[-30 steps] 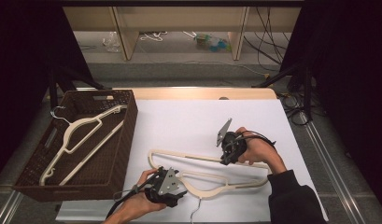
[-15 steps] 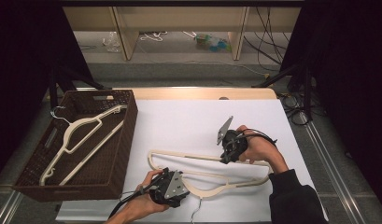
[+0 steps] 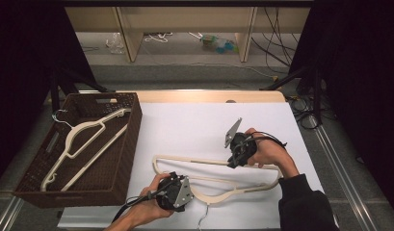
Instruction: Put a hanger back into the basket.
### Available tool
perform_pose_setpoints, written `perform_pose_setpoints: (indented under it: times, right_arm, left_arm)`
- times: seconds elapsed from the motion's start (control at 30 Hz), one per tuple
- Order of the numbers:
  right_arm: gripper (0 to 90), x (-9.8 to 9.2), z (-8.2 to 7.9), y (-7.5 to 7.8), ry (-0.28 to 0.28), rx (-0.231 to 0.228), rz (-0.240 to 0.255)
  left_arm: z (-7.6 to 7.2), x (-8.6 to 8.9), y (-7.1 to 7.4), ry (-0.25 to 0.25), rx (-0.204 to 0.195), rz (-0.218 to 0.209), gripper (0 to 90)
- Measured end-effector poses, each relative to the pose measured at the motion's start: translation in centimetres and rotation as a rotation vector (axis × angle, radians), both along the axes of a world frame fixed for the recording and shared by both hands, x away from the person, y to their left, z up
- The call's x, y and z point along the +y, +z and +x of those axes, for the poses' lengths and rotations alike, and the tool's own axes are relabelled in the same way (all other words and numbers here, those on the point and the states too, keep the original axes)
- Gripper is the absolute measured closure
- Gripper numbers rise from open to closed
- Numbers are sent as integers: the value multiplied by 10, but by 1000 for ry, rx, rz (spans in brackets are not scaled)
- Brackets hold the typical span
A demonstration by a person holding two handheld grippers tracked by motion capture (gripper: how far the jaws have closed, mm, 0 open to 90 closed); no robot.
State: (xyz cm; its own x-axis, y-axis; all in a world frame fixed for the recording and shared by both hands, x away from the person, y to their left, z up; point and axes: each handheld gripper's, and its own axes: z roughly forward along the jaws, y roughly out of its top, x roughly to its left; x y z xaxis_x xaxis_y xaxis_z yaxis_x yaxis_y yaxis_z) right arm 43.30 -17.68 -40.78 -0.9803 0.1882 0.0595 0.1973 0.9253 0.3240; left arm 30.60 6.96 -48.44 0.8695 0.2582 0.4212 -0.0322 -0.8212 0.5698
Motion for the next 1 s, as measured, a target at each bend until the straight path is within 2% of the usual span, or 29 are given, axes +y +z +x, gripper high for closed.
perform_pose_setpoints:
  times: [0.07, 0.2, 0.27, 0.3, 0.33, 0.4, 0.43, 0.5, 0.83, 0.9, 0.97, 1.0]
  right_arm:
    - [794, -1, 0, 0, 4, 8, 1]
    - [794, -1, 1, 0, 3, 6, 7]
    - [794, -1, 1, 0, -2, 6, 7]
    - [794, -1, 1, 0, -4, 4, 4]
    - [794, -1, 1, 0, -3, 5, 5]
    - [794, -2, 1, 0, -2, 12, 4]
    - [794, -3, 2, -1, -5, 11, 5]
    - [794, -4, 2, -2, -6, 17, 5]
    - [793, -10, 7, -7, -16, 43, 26]
    - [791, -11, 8, -10, -23, 56, 28]
    - [787, -12, 10, -13, -31, 52, 21]
    - [787, -13, 10, -14, -33, 53, 26]
  left_arm:
    - [-1, -2, 1, -12, -12, 27, 357]
    - [-1, -6, 1, -12, -39, 37, 346]
    - [-2, -8, 1, -26, -75, 52, 332]
    - [-3, -8, 1, -35, -75, 62, 332]
    - [-3, -9, 1, -36, -105, 64, 324]
    - [-3, -9, 2, -54, -118, 73, 319]
    - [-4, -9, 2, -54, -127, 69, 318]
    - [-4, -8, 3, -84, -145, 77, 316]
    - [-5, -5, 2, -118, -173, 47, 329]
    - [-7, -6, 3, -129, -207, 46, 334]
    - [-9, -8, 1, -147, -214, 50, 343]
    - [-9, -8, 2, -150, -231, 54, 352]
